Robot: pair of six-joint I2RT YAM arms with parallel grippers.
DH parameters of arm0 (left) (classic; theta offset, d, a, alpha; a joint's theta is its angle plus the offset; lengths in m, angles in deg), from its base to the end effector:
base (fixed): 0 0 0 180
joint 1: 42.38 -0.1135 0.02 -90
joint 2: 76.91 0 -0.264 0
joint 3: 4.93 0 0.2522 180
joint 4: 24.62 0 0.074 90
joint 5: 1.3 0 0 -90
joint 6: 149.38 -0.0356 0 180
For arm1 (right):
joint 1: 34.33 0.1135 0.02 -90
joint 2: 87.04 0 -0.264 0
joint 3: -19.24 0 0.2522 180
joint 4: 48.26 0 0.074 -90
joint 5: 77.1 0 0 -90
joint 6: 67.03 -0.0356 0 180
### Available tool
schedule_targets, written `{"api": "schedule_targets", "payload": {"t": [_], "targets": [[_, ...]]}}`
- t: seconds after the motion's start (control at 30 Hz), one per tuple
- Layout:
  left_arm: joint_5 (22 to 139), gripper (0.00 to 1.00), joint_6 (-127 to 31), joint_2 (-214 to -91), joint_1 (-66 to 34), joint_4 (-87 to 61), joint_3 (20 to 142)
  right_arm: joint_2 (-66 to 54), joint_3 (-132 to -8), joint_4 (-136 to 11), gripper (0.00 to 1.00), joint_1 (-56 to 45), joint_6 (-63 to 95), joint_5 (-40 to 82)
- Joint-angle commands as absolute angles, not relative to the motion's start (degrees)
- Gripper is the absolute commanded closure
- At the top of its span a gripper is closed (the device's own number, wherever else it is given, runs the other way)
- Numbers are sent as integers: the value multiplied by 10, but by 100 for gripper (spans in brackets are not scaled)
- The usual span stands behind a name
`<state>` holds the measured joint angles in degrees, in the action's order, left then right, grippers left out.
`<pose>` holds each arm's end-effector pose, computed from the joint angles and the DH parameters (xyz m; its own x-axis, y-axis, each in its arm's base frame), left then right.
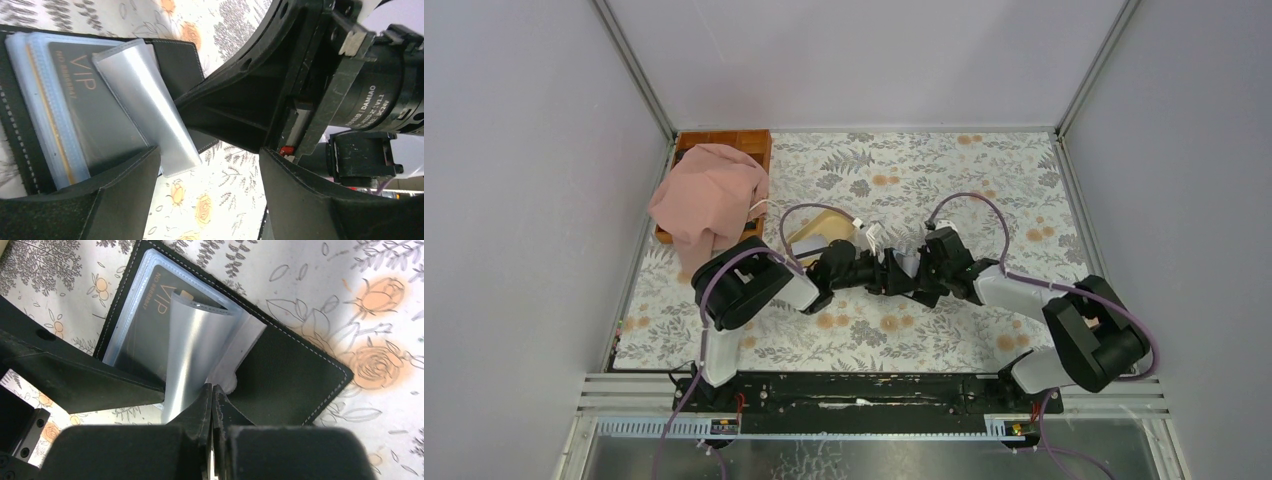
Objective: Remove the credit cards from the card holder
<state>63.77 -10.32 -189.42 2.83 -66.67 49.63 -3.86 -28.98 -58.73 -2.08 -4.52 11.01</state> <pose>0.2409 -0.2640 0.1145 -0.8284 -0.1379 -0.5430 0.4631 0.3770 -0.8022 0.2309 0.1443 0.1531 -0.7716 0.0586 -0.6334 -0.1776 0.9363 0.3031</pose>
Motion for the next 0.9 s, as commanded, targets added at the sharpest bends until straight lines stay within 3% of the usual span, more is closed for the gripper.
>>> {"api": "schedule_targets", "payload": {"t": [0.0,0.23,0.33,0.63,0.87], "targets": [[612,20,-79,-1907,50,-733,513,-92,-288,-615,100,-23,-46,102],[614,21,-74,-1909,53,-737,521,-194,-291,-685,69,-26,-62,18],[614,21,-76,-1914,55,-734,531,-238,-281,-703,60,-34,-75,-14],[596,20,-68,-1951,76,-730,597,-352,-265,-754,56,-46,-80,-86],[586,20,-92,-1887,88,-731,573,-354,-263,-745,56,-47,-91,-57]]}}
